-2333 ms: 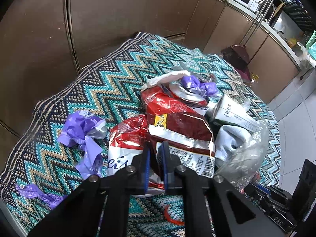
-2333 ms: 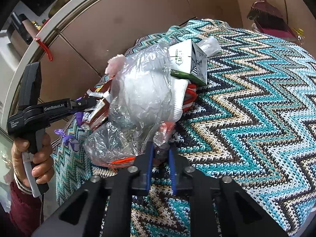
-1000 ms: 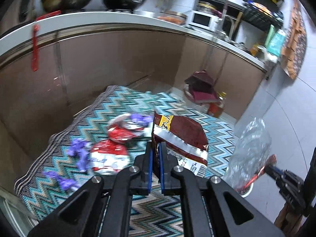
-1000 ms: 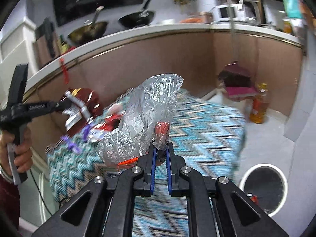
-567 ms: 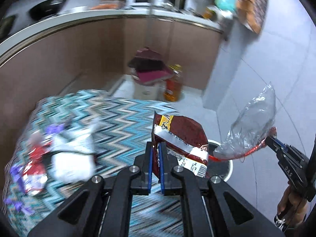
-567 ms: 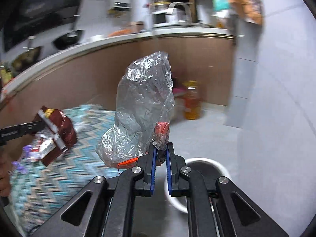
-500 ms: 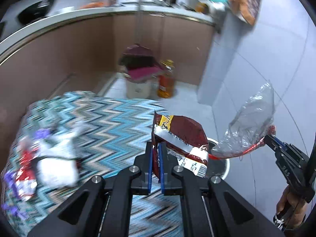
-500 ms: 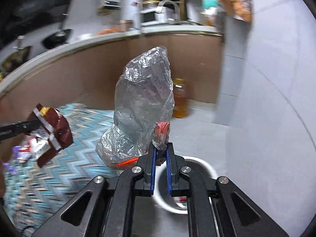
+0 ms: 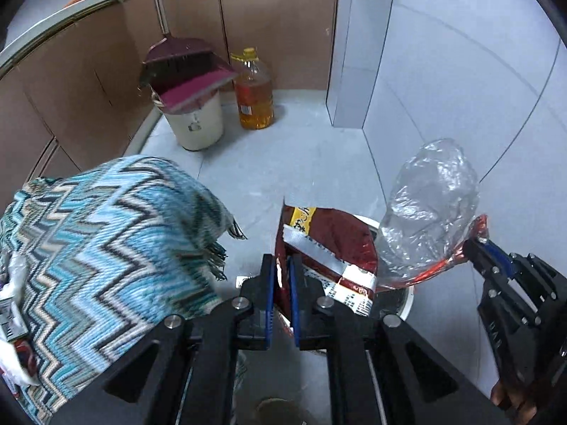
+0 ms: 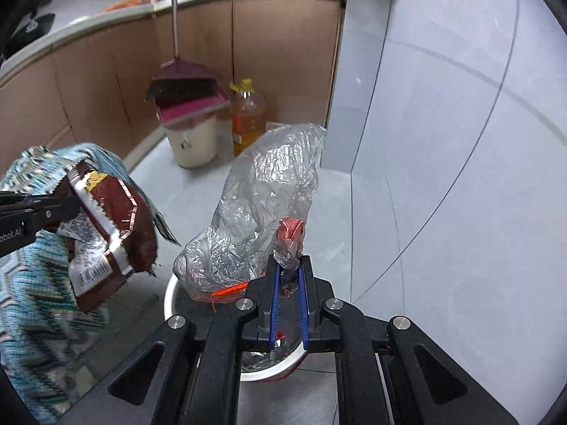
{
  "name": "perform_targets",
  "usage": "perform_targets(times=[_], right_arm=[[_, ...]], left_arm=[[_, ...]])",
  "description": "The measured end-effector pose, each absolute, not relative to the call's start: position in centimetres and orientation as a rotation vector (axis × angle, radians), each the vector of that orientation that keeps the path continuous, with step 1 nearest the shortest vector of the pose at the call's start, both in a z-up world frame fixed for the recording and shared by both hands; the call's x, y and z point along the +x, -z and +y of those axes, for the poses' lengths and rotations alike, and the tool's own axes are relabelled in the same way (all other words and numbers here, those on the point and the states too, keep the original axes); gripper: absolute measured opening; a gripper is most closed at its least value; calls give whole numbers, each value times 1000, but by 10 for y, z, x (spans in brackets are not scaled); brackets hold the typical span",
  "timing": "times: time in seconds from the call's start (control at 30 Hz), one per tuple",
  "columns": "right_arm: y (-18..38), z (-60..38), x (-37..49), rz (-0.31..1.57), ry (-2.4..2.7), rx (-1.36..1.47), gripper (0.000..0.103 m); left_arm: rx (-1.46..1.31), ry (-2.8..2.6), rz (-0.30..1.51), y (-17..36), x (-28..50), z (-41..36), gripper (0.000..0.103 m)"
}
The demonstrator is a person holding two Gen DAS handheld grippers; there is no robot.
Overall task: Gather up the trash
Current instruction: 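Carry both bags over the white bin and open both tools, then move both tools back to the remaining trash on the cloth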
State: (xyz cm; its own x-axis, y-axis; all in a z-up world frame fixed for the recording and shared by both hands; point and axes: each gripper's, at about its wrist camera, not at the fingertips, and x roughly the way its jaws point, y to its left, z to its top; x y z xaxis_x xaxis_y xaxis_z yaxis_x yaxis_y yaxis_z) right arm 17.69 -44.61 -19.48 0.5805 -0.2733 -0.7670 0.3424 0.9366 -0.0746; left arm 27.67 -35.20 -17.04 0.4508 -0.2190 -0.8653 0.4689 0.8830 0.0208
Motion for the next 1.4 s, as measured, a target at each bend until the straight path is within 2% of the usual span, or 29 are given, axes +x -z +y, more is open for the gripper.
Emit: perform_targets(times=[0.2,0.3,0.37,0.6,0.8,0.87,1.03,1.1,1.13,1.17,1.3,1.4], right_arm=[[224,-448,201,923,332,100,12],[231,-451,203,933,326,114,23],[235,-455,202,937,337,116,35],[232,-455,193,929,330,135,39],[195,-446,174,842,298,169,54],[176,-439,165,797,278,184,62],[128,-404,141,691,209,191,74],[110,-384,132,655,172,188,79],[103,-376,129,639,156,186,81],[94,-367,125,621,135,187,82],[62,-333,110,549,38,205,86],[45,-305,102,501,-32,193,95]], left_arm=[[245,453,1083,195,291,-365,12],[230,459,1104,203,296,-367,22],[214,466,1108,205,294,-368,34],[133,514,1063,186,282,-351,34],[103,494,936,142,256,-314,34],[92,482,915,126,250,-297,34],[45,408,825,78,219,-235,34],[41,369,785,62,207,-210,41],[39,347,766,54,201,-197,53],[34,330,754,48,196,-186,60],[-5,266,715,24,179,-128,61],[-15,213,673,10,161,-89,61]])
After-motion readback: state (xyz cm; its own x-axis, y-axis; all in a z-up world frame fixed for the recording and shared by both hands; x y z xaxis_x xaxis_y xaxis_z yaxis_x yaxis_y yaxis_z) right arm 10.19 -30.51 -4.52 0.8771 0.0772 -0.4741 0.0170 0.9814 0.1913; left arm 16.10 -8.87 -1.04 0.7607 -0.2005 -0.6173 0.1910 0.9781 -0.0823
